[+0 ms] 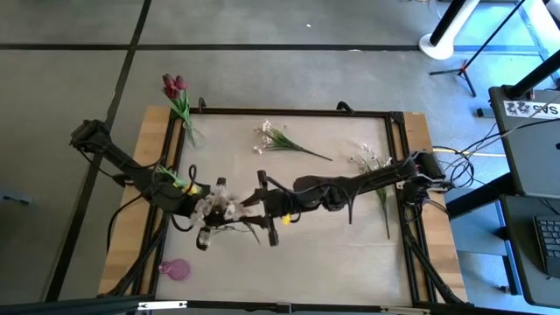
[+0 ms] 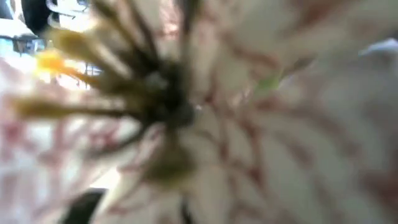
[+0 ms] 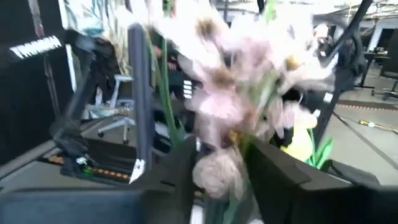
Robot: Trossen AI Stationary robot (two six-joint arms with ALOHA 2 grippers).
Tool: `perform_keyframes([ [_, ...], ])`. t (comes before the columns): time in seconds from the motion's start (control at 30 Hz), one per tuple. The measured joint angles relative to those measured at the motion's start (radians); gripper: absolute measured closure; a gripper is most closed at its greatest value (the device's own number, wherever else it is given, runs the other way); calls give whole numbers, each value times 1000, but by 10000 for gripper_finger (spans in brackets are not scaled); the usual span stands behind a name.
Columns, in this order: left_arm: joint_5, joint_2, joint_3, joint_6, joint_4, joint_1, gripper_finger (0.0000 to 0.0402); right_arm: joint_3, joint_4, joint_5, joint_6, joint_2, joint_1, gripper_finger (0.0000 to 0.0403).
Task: Sort flowers into vase by color
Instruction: Put the bottom left white flowers into the purple vase
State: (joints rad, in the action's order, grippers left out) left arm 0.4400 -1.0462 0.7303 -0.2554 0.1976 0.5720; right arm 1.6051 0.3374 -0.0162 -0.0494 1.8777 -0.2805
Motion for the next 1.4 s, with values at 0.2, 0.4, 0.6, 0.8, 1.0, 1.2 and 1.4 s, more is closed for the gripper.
perform_keyframes([
  [0.2, -2, 0, 36, 169, -5, 60, 395, 1, -25, -25, 39, -65, -59, 204],
  [0.4, -4, 13, 127, 262, -112, 114, 395, 1, -58, -115, 71, -123, -117, 170],
  [0.6, -30, 60, 214, 267, -270, 159, 395, 1, -72, -211, 71, -135, -148, 166],
  [0.8, -21, 133, 303, 266, -488, 250, 396, 1, -109, -274, 113, -135, -152, 166],
  [1.0, -14, 221, 380, 257, -603, 336, 396, 1, -118, -351, 132, -136, -152, 166],
  [1.2, -150, 304, 391, 49, -611, 437, 396, 1, -144, -396, 211, -136, -152, 166],
  [1.4, -147, 266, 391, 22, -621, 601, 396, 0, -199, -437, 321, -136, -152, 166],
])
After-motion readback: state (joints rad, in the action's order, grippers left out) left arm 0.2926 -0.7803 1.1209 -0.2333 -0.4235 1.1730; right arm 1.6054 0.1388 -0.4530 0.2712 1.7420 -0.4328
